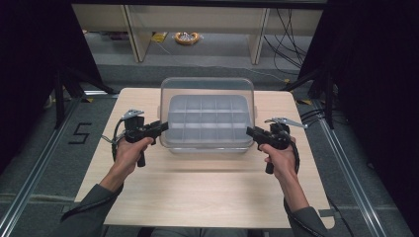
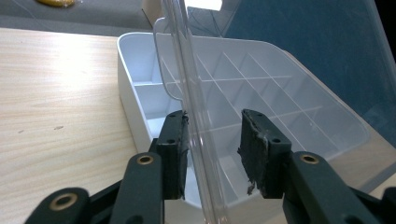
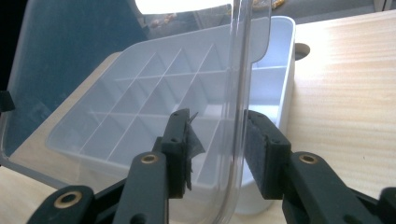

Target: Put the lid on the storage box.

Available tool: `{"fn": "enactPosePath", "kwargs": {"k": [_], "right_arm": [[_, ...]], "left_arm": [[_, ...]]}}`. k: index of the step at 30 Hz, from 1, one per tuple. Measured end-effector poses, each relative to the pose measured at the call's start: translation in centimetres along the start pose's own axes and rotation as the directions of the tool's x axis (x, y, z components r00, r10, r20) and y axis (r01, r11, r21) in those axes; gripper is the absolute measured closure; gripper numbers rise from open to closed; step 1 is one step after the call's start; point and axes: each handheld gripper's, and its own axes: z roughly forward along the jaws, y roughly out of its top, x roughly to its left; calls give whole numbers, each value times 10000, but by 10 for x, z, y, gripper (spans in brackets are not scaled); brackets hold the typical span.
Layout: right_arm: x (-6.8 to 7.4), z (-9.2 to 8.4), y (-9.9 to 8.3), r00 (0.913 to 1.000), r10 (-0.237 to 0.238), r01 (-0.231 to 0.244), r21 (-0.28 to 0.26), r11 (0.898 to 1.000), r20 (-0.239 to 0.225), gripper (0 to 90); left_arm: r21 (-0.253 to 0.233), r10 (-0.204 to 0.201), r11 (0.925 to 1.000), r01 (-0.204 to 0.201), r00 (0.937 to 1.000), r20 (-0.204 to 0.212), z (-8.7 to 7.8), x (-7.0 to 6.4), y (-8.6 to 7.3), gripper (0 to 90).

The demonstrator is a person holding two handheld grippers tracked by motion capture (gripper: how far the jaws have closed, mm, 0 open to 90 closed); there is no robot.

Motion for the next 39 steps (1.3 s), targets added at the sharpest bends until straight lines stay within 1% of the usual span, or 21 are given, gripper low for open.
{"fn": "enactPosePath", "kwargs": {"k": [1,2,4,5,10,12,14,16,17,19,21,29,30,31,32,33,34,35,36,38,39], "right_arm": [[2,3,3,9994,332,-333,139,9993,74,634],[-1,6,4,9999,-43,43,18,10000,118,634],[1,9,6,9990,392,-396,151,9991,236,634],[-5,12,7,9994,-138,138,27,9999,313,634],[-7,18,8,9975,612,-619,193,9979,360,629],[-13,22,8,9988,132,-136,92,9999,475,627],[-11,24,7,9971,519,-530,173,9984,558,626],[-11,25,8,9974,568,-574,117,9983,450,625],[-14,28,8,9985,319,-325,129,9994,437,624],[-11,30,7,9963,655,-667,206,9976,554,623],[-15,32,8,9977,235,-247,173,9995,630,622],[-14,35,8,9972,356,-375,280,9989,654,620],[-12,36,8,9953,603,-629,317,9975,753,619],[-15,37,8,9969,309,-330,284,9990,724,619],[-12,37,7,9950,726,-750,330,9966,687,618],[-4,34,8,9801,1828,-1887,776,9790,780,617],[-11,36,7,9935,963,-988,393,9943,613,617],[-11,36,7,9935,963,-988,393,9943,613,617],[-9,37,8,9871,1435,-1471,476,9880,709,615],[-9,37,8,9859,1466,-1506,463,9875,807,613],[-6,36,9,9794,1841,-1901,706,9792,827,612]], "left_arm": [[71,-87,9999,87,9999,-57,5,2,2,610],[67,-91,9999,91,9999,-53,8,3,2,610],[80,-125,9999,126,9999,-86,14,4,3,609],[140,-121,9998,123,9998,-129,17,4,4,609],[207,-149,9997,153,9997,-214,25,5,6,605],[219,-187,9996,194,9994,-290,30,6,7,604],[296,-230,9993,238,9993,-297,32,7,9,601],[259,-259,9993,268,9991,-337,34,7,9,601],[267,-290,9992,299,9989,-359,35,9,10,601],[262,-296,9992,306,9987,-405,37,10,11,600],[307,-314,9990,327,9986,-432,38,11,11,600],[452,-583,9972,602,9974,-422,46,17,7,595],[499,-603,9968,625,9972,-431,46,17,7,593],[477,-658,9966,676,9971,-392,47,18,5,592],[477,-658,9966,676,9971,-392,47,18,5,591],[486,-701,9962,718,9969,-371,48,18,5,590],[511,-708,9961,726,9968,-364,48,18,4,589],[547,-717,9958,736,9968,-364,48,18,4,589],[570,-758,9953,782,9962,-431,49,17,3,586],[584,-775,9951,801,9960,-455,50,17,3,581],[608,-783,9949,808,9960,-422,51,18,2,577]]}}
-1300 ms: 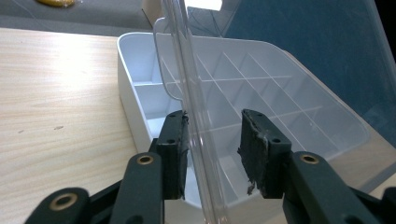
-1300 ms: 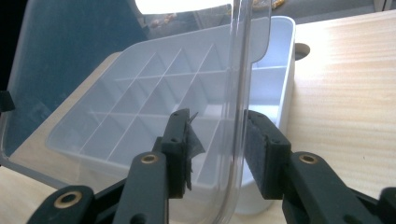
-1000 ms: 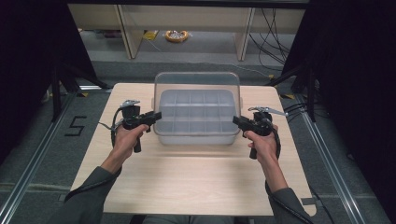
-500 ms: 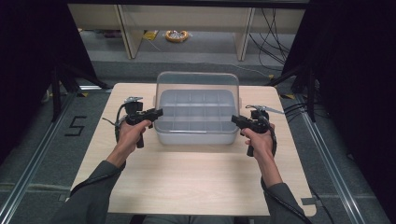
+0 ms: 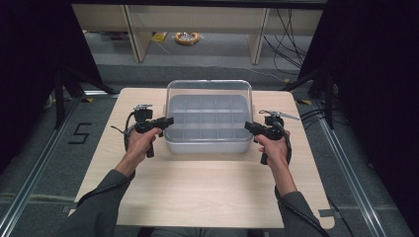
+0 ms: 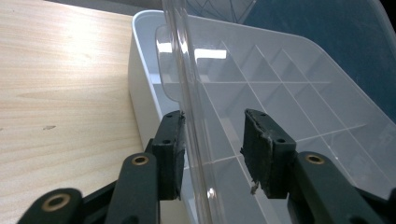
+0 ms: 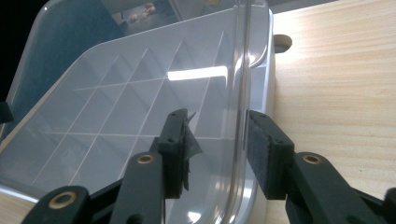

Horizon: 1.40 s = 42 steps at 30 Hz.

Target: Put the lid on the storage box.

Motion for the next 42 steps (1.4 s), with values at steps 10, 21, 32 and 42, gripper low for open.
{"fn": "enactPosePath", "kwargs": {"k": [10,21,32,42], "right_arm": [[-4,3,2,9995,-308,305,-304,9991,-70,606],[1,4,0,9954,953,-950,449,9945,-53,592],[-1,8,-2,9951,977,-972,376,9946,-117,585],[-2,9,-2,9938,1104,-1098,417,9931,-126,585]], "left_arm": [[203,-148,9997,149,9999,-24,-3,-2,1,574],[294,-341,9990,339,9994,47,0,2,-4,556],[71,-43,10000,42,9999,155,1,3,-7,538],[123,152,9998,-151,9999,-64,1,-1,-8,515]]}}
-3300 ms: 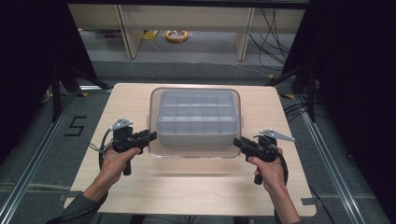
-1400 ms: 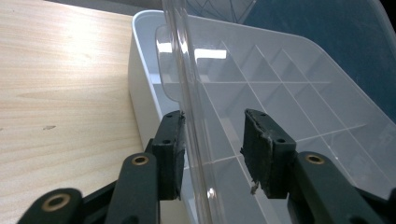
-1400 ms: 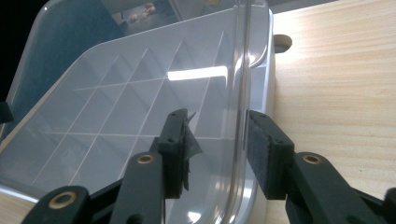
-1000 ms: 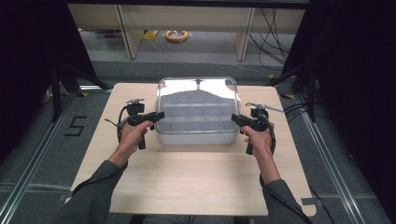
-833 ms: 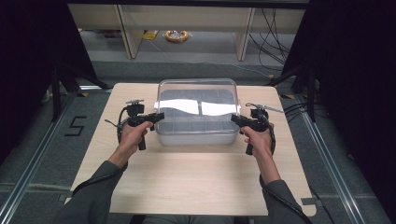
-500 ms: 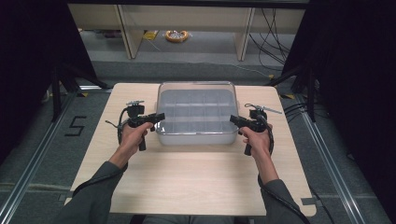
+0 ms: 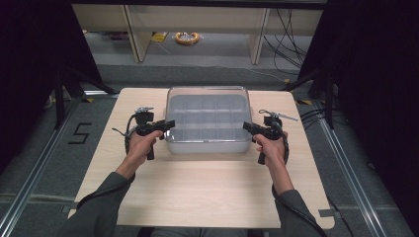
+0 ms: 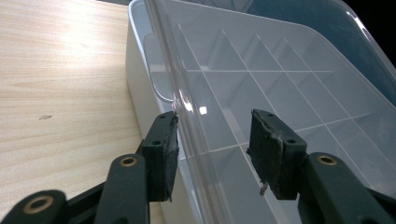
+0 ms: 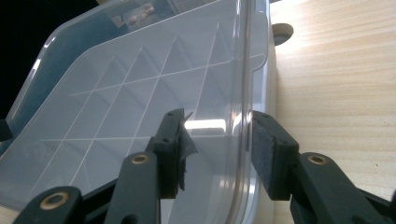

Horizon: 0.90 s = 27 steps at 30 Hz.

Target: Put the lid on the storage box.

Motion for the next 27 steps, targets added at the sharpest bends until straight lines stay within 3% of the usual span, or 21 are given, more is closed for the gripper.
{"fn": "enactPosePath", "kwargs": {"k": [2,3,5,6,9,11,12,15,17,18,19,20,21,22,23,24,26,27], "right_arm": [[0,0,0,10000,-12,12,-5,10000,-5,585],[-8,5,1,9950,-999,1000,-568,9934,52,585],[-2,1,0,9999,-116,116,-87,9999,-28,585],[-6,4,0,9970,-767,766,-457,9960,-18,585],[-7,4,1,9968,-798,796,-487,9956,-12,585],[-6,4,1,9974,-716,715,-438,9965,-23,586],[-2,2,1,9999,-111,111,-83,9999,-22,586],[-2,3,1,9999,-123,123,-121,9999,-22,587],[-9,6,3,9960,-891,884,-641,9940,-85,580],[-13,6,4,9939,-1064,1037,-842,9910,-276,584],[-14,6,4,9944,-1045,1025,-890,9907,-175,592],[-14,5,4,9893,-1461,1458,-888,9853,35,627],[-17,5,6,9739,-2241,2265,-848,9703,373,624],[-18,5,5,9715,-2323,2358,-875,9679,480,622],[-18,5,5,9715,-2323,2358,-875,9679,480,622],[-20,4,6,9775,-2095,2108,-886,9735,244,625],[-21,4,6,9749,-2205,2225,-910,9707,318,621],[-12,2,3,9924,-1210,1222,-624,9905,237,617]], "left_arm": [[25,0,10000,0,10000,-56,0,-1,0,507],[28,57,10000,-57,10000,-57,0,-1,0,504],[36,140,9999,-140,9998,-127,1,-3,0,492],[64,229,9997,-228,9996,-184,1,-4,0,487],[85,254,9996,-253,9995,-178,1,-4,1,479],[119,277,9996,-275,9994,-192,1,-4,1,477],[120,290,9995,-287,9993,-243,2,-4,1,474],[350,386,9987,-375,9987,-320,1,-4,2,462],[424,779,9962,-754,9951,-615,3,-4,1,493],[408,751,9965,-727,9952,-623,6,-6,-1,479],[533,899,9948,-866,9940,-622,6,-5,-2,469],[540,825,9954,-792,9947,-615,6,-4,-1,480],[540,825,9954,-792,9947,-615,6,-4,-1,503],[555,851,9951,-817,9944,-625,6,-4,-1,503],[542,760,9959,-726,9951,-630,6,-3,-2,503],[508,703,9964,-673,9957,-597,7,-2,-2,503],[552,695,9963,-664,9960,-562,6,-2,-2,503],[556,671,9964,-639,9960,-586,6,-2,-2,503]]}}
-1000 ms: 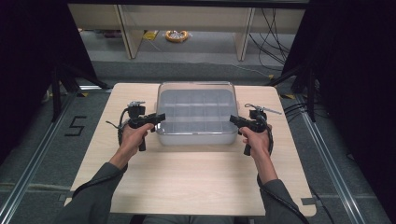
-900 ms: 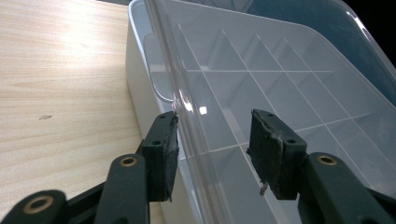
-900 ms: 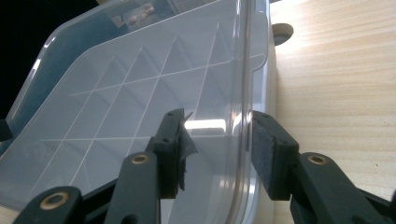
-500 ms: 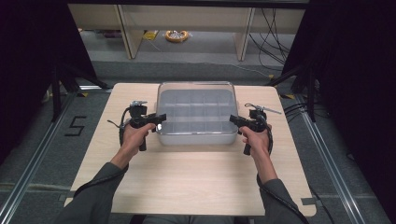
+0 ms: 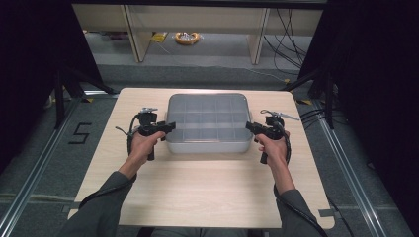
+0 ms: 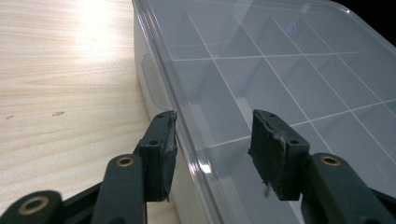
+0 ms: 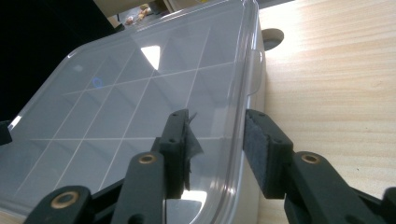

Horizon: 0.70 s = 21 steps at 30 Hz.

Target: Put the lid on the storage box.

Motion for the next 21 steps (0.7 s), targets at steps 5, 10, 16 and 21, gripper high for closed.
{"fn": "enactPosePath", "kwargs": {"k": [5,10,16,21], "right_arm": [[5,-2,2,9975,710,-711,449,9965,41,620],[5,-2,2,9967,814,-814,493,9955,20,621],[6,-3,1,9956,933,-933,561,9941,24,616],[2,-4,0,9980,631,-630,292,9976,4,603]], "left_arm": [[-23,-8,10000,8,10000,24,0,1,0,505],[-123,-203,9997,204,9998,85,1,1,-1,508],[-70,-451,9990,452,9989,130,0,3,-1,486],[-365,-837,9957,847,9961,280,-4,2,-3,460]]}}
